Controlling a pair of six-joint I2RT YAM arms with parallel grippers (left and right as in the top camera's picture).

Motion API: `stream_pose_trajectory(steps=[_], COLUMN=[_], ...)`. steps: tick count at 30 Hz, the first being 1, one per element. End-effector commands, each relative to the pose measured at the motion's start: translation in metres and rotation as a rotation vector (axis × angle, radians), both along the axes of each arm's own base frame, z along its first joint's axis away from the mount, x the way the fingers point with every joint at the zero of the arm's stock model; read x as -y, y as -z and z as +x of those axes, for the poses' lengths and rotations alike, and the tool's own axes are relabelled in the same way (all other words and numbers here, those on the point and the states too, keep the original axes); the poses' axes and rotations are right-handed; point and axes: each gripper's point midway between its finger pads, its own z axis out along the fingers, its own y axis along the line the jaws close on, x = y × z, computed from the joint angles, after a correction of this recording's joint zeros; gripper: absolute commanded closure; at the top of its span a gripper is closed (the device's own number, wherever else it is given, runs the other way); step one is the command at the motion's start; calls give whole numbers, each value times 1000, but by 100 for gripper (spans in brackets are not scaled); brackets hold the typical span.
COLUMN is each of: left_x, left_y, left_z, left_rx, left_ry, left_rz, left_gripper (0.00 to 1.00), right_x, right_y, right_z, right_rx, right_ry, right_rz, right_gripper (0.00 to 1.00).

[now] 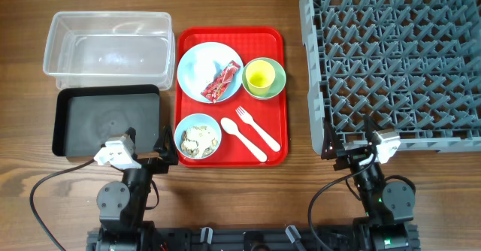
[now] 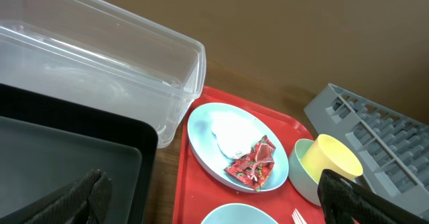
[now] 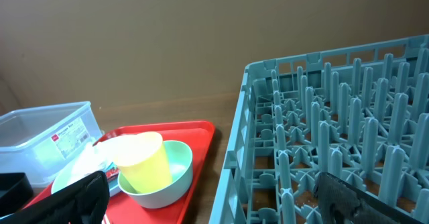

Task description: Sort waste into correct bins and load items into the dishwasher rack

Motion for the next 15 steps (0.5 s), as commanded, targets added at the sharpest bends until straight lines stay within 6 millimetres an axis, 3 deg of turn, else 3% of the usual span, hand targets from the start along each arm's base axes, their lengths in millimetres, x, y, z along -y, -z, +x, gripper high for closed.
stream_pose_trajectory(steps=[1, 5, 7, 12, 15], left_x=[0, 4, 16, 39, 59], left_y=[0, 0, -1, -6, -39], left_z=[0, -1, -2, -8, -16], left_rx=[8, 8, 7, 26, 139], left_ry=[1, 24, 96, 233, 358], left_rz=[4, -1, -11, -29, -68], left_gripper=[0, 0, 0, 0, 0], right_x=[0, 0, 0, -4, -29], right_y=[1, 1, 1, 0, -9], right_z=[0, 0, 0, -1, -11], right_rx=[-8, -10, -30, -121, -145], right_ry=[0, -2, -3, -23, -180], right_rz=[13, 23, 105, 478, 484], right_gripper=[0, 0, 0, 0, 0])
